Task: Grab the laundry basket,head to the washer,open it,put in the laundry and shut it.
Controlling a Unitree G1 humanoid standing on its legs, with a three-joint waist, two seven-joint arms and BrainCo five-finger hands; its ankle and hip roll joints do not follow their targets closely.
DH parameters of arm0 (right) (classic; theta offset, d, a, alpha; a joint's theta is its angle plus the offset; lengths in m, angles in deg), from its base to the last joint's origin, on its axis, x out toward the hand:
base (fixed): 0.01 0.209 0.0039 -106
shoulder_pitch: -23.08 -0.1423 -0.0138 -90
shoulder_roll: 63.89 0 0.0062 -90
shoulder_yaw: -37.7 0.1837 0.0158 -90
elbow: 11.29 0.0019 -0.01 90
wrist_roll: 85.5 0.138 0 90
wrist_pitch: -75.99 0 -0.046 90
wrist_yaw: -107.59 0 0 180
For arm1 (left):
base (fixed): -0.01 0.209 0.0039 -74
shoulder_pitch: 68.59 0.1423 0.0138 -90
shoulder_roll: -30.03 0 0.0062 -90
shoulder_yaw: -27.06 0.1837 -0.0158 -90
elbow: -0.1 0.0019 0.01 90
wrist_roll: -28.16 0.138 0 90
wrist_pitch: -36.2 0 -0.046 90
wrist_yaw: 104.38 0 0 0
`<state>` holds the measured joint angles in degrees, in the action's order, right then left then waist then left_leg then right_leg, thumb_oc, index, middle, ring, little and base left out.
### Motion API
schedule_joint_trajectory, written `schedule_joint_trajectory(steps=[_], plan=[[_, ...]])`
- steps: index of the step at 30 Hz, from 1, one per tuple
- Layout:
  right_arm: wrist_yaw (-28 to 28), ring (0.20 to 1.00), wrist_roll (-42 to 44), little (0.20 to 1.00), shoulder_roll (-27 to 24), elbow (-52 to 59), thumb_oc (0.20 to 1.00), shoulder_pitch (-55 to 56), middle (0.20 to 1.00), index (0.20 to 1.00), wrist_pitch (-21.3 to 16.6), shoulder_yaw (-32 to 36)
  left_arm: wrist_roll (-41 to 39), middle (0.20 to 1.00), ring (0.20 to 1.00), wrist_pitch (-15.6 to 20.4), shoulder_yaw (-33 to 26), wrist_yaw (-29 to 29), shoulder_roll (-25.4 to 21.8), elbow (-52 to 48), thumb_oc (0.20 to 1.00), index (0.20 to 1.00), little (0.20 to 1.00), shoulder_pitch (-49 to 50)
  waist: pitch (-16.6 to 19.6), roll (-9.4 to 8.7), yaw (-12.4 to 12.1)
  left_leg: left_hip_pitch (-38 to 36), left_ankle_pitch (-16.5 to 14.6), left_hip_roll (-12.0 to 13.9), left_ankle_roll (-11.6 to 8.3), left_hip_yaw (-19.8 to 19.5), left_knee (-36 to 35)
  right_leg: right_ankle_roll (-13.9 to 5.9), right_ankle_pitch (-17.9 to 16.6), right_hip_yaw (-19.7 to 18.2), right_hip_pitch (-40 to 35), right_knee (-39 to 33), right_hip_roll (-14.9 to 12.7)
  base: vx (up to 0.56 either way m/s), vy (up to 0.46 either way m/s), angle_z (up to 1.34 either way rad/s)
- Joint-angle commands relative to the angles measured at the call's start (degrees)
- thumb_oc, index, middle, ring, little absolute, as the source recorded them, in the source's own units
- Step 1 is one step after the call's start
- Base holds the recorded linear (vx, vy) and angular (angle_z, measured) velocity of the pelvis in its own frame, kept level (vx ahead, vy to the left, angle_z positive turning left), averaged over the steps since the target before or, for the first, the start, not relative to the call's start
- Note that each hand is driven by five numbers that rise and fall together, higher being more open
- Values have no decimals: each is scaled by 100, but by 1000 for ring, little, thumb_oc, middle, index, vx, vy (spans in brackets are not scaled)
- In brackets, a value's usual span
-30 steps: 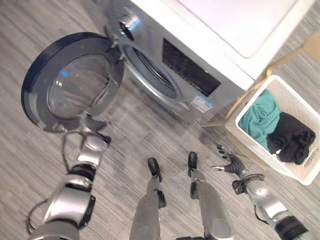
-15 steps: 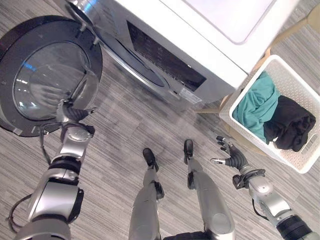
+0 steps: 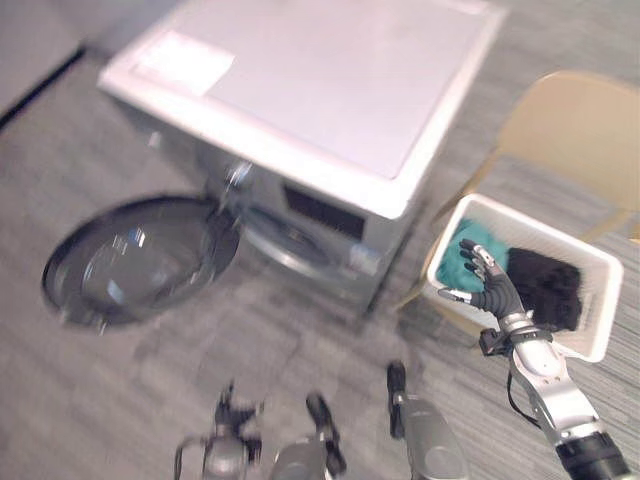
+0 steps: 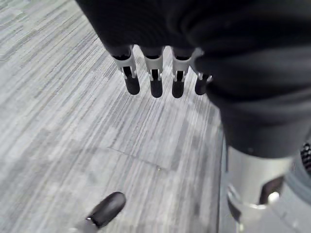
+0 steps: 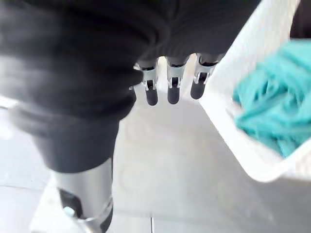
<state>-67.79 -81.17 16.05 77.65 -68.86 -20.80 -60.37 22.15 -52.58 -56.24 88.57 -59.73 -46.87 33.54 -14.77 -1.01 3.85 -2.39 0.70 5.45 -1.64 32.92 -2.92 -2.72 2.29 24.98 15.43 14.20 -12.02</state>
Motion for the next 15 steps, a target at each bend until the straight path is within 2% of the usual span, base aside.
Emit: schedule_joint_trajectory(steps=[1,2,3,4,5,6,8,10,11,12,15], plan=[[127,1000,-775,1000,-210,-40,1000,149,1000,1000,-78,89,464,1000,1000,22,-124,-238,-484,308,1000,1000,1000,-930,149,-85,167,132,-711,-148,41,-557,493,-542,186,-20,-279,66,104,168,-230,-55],[181,1000,-963,1000,-236,-26,1000,272,1000,1000,-50,151,535,1000,1000,38,-94,-279,-438,344,1000,1000,1000,-850,230,-83,189,103,-754,-109,5,-569,587,-482,215,-148,-425,-148,227,129,-161,-23],[181,1000,-964,1000,-236,-23,1000,276,1000,1000,-48,153,535,1000,1000,39,-92,-279,-437,344,1000,1000,1000,-848,229,-80,186,101,-756,-105,3,-568,590,-481,211,-148,-431,-156,232,177,-195,-8],[251,1000,-1197,1000,-380,-84,1000,474,1000,1000,-56,224,717,1000,1000,59,30,-375,-316,424,1000,1000,1000,-761,349,-94,250,69,-818,59,-120,-407,993,-384,260,-314,-753,-588,392,148,-229,-5],[266,1000,-1316,1000,-443,-92,1000,534,1000,1000,-34,252,754,1000,1000,45,71,-441,-283,434,1000,1000,1000,-759,370,-116,281,92,-863,207,-204,-358,1308,-318,287,-366,-885,-720,456,205,-263,-9],[232,1000,-1386,1000,-519,-113,1000,570,1000,1000,15,234,751,1000,1000,41,81,-483,-243,441,1000,1000,1000,-726,399,-131,302,74,-862,295,-209,-338,1506,-283,317,-416,-972,-791,498,135,-185,-43],[234,1000,-1504,1000,-677,-250,1000,479,1000,1000,55,57,719,1000,1000,96,206,-455,-164,481,1000,1000,1000,-723,332,-108,179,210,-641,346,-330,-757,1946,-151,411,-685,-1169,-959,680,105,-102,-58],[218,1000,-1582,1000,-788,-428,1000,305,1000,1000,82,-150,681,1000,1000,134,323,-472,-97,570,1000,1000,1000,-770,305,-136,52,479,-760,183,-295,-1435,1906,-126,426,-917,-1262,-1118,757,63,-64,-84],[192,1000,-1630,1000,-837,-509,1000,226,1000,1000,97,-225,683,1000,1000,136,357,-487,-95,583,1000,1000,1000,-750,319,-151,33,567,-828,122,-266,-1638,1766,-157,420,-1000,-1280,-1173,756,-4,-25,-98],[190,1000,-1643,1000,-885,-600,1000,124,1000,1000,101,-323,666,1000,1000,147,399,-481,-88,600,1000,1000,1000,-748,291,-194,-12,774,-643,92,-241,-1768,1683,-144,304,-1051,-1245,-1212,721,3,6,-84],[238,1000,-1688,1000,-985,-863,1000,-194,1000,1000,111,-606,607,1000,1000,192,471,-479,-114,662,1000,1000,1000,-773,203,-148,-169,1029,-353,-33,-312,-2287,1251,-161,291,-1303,-1284,-1259,821,40,33,-58]])
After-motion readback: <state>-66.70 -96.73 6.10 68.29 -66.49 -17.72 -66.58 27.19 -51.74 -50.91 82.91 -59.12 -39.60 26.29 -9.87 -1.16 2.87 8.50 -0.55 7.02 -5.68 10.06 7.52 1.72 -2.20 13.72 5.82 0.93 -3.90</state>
